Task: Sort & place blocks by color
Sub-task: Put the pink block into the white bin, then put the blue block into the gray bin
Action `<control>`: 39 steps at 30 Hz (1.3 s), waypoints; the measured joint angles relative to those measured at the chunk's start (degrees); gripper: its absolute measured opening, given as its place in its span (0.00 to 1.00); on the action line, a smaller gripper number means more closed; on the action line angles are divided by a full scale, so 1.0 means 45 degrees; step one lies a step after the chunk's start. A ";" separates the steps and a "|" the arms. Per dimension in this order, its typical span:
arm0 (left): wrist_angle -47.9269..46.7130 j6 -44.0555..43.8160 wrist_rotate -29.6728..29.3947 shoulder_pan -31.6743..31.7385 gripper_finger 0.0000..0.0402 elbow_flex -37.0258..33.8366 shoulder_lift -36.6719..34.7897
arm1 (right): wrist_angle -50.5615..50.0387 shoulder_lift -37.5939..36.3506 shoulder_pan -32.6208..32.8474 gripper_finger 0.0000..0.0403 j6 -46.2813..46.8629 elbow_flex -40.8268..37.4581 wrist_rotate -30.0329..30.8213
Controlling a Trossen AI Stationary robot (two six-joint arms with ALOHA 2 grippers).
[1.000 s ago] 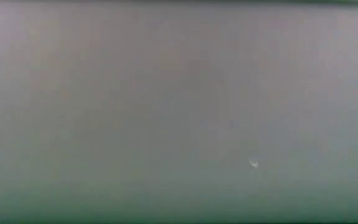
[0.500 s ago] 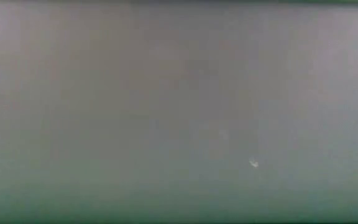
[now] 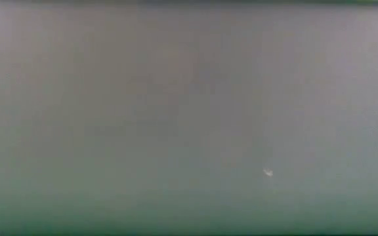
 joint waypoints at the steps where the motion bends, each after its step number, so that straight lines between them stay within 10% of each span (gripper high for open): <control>1: -0.0238 0.0380 0.0338 0.0000 0.64 -0.0031 0.0116 | 0.0005 -0.0017 0.0000 0.59 0.0073 0.0000 -0.0012; 15: -0.0148 0.2209 0.1981 -0.0008 0.64 -0.0012 0.1843 | -0.1011 -0.1529 -0.0044 0.79 -0.0062 0.0000 -0.0040; 39: 0.1754 0.4002 0.1193 -0.0248 0.52 0.0030 0.4619 | -0.5290 -0.4575 0.0044 0.78 -0.0615 -0.0005 -0.0029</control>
